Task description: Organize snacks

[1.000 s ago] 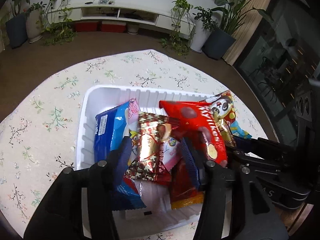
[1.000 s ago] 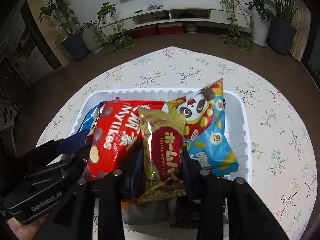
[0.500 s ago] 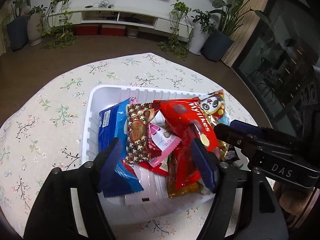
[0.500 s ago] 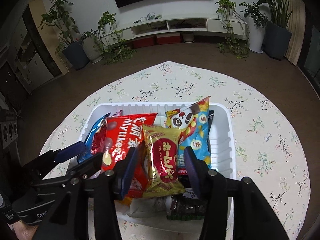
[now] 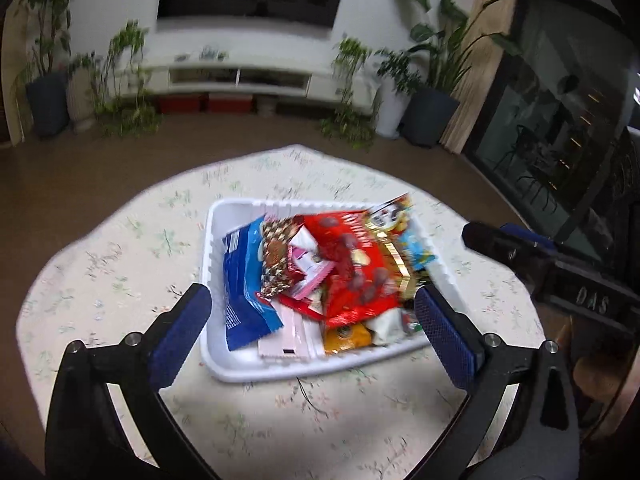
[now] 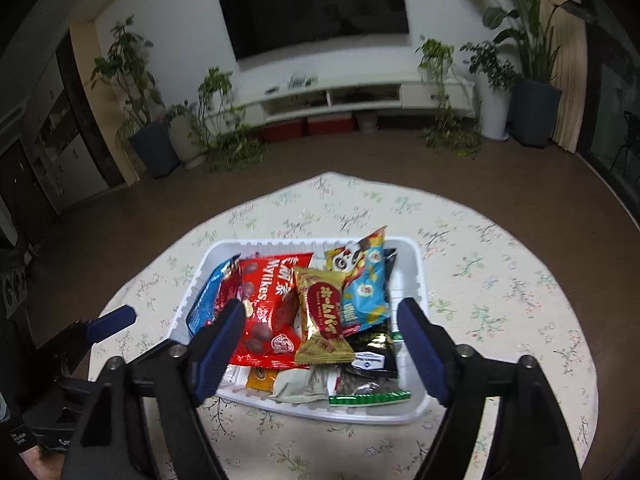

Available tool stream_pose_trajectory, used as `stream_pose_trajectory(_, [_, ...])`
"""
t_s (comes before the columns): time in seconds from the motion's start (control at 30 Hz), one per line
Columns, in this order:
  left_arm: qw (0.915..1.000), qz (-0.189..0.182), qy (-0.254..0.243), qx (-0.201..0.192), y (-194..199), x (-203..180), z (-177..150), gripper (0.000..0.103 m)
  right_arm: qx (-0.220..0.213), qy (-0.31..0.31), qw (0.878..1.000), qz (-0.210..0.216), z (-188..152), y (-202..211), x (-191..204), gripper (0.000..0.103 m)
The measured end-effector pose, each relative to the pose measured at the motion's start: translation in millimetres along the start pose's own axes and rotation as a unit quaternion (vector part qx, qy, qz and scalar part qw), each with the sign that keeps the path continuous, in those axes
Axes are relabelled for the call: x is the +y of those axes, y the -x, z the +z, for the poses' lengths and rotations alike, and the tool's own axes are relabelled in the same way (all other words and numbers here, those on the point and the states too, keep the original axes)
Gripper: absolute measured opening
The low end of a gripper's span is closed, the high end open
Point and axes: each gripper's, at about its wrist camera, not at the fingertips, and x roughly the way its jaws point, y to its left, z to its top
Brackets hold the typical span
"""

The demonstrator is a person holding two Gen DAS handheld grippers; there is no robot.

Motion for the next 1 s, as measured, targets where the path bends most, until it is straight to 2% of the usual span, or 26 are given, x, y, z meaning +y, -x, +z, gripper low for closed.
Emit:
stream_pose_trajectory(0.07, [0.9992,-0.001,-0.018,-0.035,29.4,-12.4,-4.4,0.103,-0.048,0.003,0.999,-0.006,-5.0,27.6,-2.0,0.097])
stream_pose_trajectory(0.13, [0.9973,0.000,-0.041,-0.060,63.4,-30.2,-14.7,0.103,-0.114,0.012,0.993,-0.013,-13.7,65.1,-3.4,0.103])
stream_pose_trajectory(0.23, [0.9968,0.006,-0.038,-0.071,99.3,-46.8,-26.5,0.103,-0.185,0.039,0.982,-0.022,-27.5,112.3,0.5,0.103])
stream_pose_trajectory(0.3, [0.9957,0.029,-0.029,-0.083,127.4,-59.1,-40.6,0.103,-0.219,0.048,0.974,-0.028,-36.3,143.5,4.0,0.103])
stream_pose_trajectory(0.4, [0.9923,0.076,-0.018,-0.096,162.4,-73.1,-62.6,0.103,-0.246,0.039,0.968,-0.037,-43.8,180.7,3.9,0.103])
stream_pose_trajectory(0.53, [0.9828,0.141,-0.019,-0.117,195.6,-86.7,-91.8,0.103,-0.249,-0.003,0.968,-0.020,-54.3,224.1,-3.1,0.103])
stream_pose_trajectory(0.63, [0.9851,0.147,-0.005,-0.089,196.6,-82.7,-103.3,0.103,-0.243,-0.018,0.970,-0.007,-66.5,241.3,-3.8,0.103])
stream_pose_trajectory(0.73, [0.9855,0.160,0.016,-0.056,193.9,-76.9,-117.8,0.103,-0.236,-0.018,0.971,-0.016,-85.3,248.9,-0.8,0.103])
stream_pose_trajectory(0.87, [0.9864,0.159,0.030,-0.030,189.6,-72.2,-131.3,0.103,-0.197,0.004,0.979,-0.045,-107.0,243.9,7.0,0.103])
stream_pose_trajectory(1.0, [0.9874,0.155,0.030,-0.012,180.9,-72.3,-140.9,0.103,-0.152,0.000,0.987,-0.045,-121.9,229.0,9.6,0.103])
